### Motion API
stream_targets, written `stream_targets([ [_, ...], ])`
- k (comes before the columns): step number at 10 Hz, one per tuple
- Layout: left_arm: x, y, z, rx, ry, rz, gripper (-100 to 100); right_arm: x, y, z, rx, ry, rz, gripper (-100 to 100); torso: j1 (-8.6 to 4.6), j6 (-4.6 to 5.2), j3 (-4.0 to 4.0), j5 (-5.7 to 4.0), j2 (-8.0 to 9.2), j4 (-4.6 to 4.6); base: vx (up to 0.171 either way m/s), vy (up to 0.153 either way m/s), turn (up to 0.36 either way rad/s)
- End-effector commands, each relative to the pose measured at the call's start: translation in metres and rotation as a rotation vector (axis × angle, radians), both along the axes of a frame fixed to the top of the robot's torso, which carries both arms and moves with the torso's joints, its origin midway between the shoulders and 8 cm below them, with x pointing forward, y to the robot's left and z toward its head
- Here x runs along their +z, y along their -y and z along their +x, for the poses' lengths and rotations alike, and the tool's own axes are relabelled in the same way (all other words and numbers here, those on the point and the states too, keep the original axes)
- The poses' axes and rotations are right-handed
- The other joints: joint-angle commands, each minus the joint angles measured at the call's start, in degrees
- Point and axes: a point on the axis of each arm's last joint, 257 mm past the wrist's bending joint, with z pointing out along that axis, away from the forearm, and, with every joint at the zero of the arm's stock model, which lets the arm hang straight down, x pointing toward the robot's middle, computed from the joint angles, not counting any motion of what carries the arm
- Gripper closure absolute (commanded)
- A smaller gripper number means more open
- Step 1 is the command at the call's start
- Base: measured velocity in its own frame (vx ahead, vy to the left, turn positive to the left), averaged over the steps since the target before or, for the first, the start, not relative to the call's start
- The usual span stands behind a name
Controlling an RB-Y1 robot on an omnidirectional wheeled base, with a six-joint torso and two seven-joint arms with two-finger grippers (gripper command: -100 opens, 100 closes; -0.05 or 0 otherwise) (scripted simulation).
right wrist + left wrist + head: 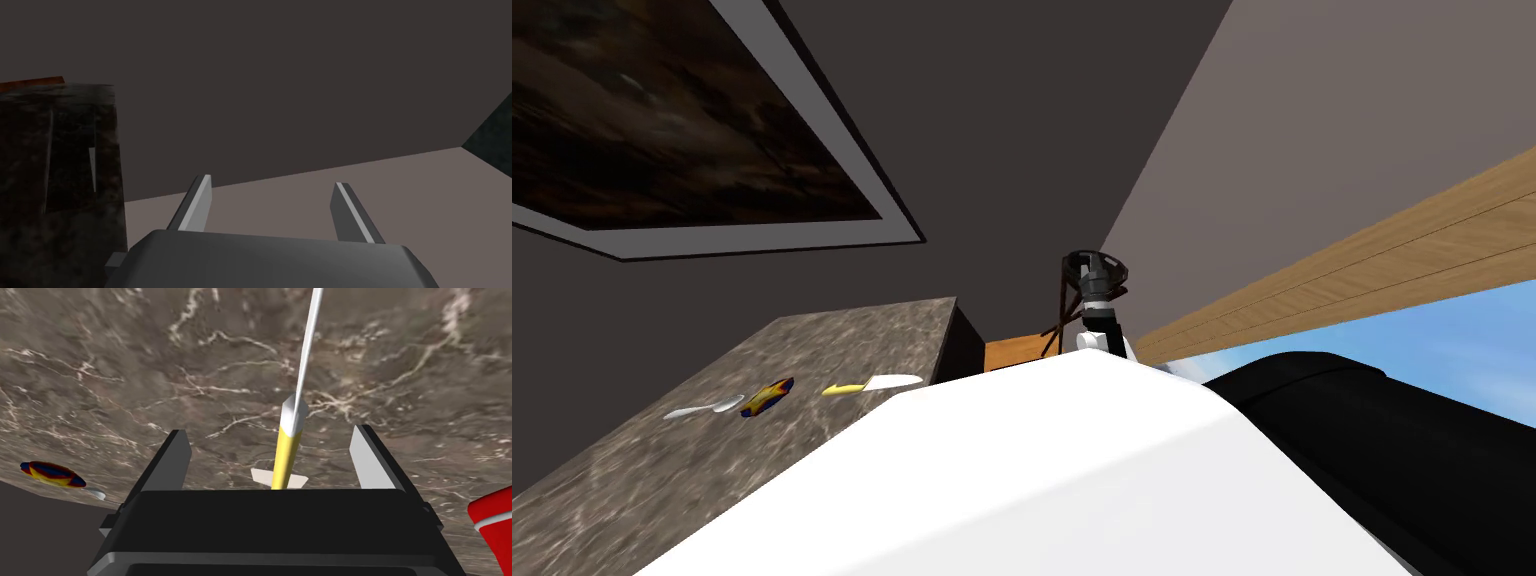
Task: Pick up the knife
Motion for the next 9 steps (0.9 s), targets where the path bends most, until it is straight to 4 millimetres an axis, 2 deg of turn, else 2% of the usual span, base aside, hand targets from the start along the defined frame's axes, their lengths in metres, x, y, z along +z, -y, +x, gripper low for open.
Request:
stream_targets([
  [1, -0.004, -0.006, 0.008, 0.008, -0.003, 0.011, -100, 0.0, 0.0, 0.0, 0.0, 0.0, 0.0, 0, 0.0, 0.0, 0.0, 0.0, 0.0, 0.0, -0.143, -0.024, -0.045],
  [2, 0.001, -0.03, 0.006, 0.041, -0.006, 0.054, -100, 0.0, 0.0, 0.0, 0.0, 0.0, 0.0, 0, -0.07, -0.09, -0.08, -0.02, -0.18, -0.01, -0.215, -0.02, -0.327],
  [3, -0.001, -0.037, 0.006, 0.051, -0.014, 0.063, -100, 0.0, 0.0, 0.0, 0.0, 0.0, 0.0, 0, -0.06, 0.02, -0.03, -0.03, -0.03, -0.02, -0.26, 0.002, -0.276],
  [4, -0.005, -0.038, 0.017, 0.051, -0.005, 0.062, -100, 0.0, 0.0, 0.0, 0.0, 0.0, 0.0, 0, 0.02, -0.05, 0.07, -0.01, 0.11, 0.04, -0.132, -0.001, -0.013],
  [5, -0.008, -0.039, 0.02, 0.055, -0.011, 0.061, -100, 0.0, 0.0, 0.0, 0.0, -0.001, 0.0, 0, 0.05, -0.09, -0.07, 0.01, -0.18, -0.01, -0.015, -0.007, 0.041],
  [6, -0.002, -0.062, 0.018, 0.095, -0.012, 0.098, -100, 0.0, 0.0, 0.0, 0.0, -0.001, 0.0, 0, 0.02, -0.08, -0.3, 0.0, -0.56, -0.1, -0.2, -0.04, -0.338],
  [7, -0.006, -0.068, 0.026, 0.105, -0.009, 0.104, -100, 0.0, 0.0, 0.0, 0.0, 0.0, 0.0, 0, -0.07, 0.02, -0.13, -0.02, -0.19, -0.06, -0.242, -0.031, -0.316],
  [8, -0.009, -0.068, 0.035, 0.108, -0.006, 0.101, -100, 0.0, 0.0, 0.0, 0.0, 0.0, 0.0, 0, -0.04, -0.04, 0.0, -0.03, -0.03, 0.0, -0.103, -0.008, -0.045],
  [9, -0.01, -0.068, 0.031, 0.115, -0.02, 0.101, -100, 0.0, 0.0, 0.0, 0.0, -0.001, 0.0, 0, 0.03, -0.1, -0.15, -0.01, -0.31, -0.04, -0.01, 0.001, 0.039],
])
